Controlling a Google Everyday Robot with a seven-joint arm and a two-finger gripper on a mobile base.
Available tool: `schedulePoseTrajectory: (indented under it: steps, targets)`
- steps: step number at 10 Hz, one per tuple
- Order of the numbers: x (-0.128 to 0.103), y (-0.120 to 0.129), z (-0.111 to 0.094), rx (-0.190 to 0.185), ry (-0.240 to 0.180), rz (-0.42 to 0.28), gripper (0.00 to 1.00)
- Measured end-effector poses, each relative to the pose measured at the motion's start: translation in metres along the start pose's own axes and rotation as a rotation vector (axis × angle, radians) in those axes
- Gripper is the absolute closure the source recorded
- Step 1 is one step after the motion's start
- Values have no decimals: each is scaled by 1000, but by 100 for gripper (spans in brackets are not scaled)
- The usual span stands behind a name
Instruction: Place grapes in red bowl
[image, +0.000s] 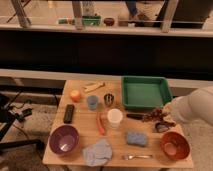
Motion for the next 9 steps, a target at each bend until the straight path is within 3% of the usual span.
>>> schedulePoseTrajectory:
  steps: [3,6,9]
  targets:
    - [28,22,-3,-22,8,26,85]
    - [35,39,-4,-47,16,32,85]
    - [48,52,11,-71,38,36,85]
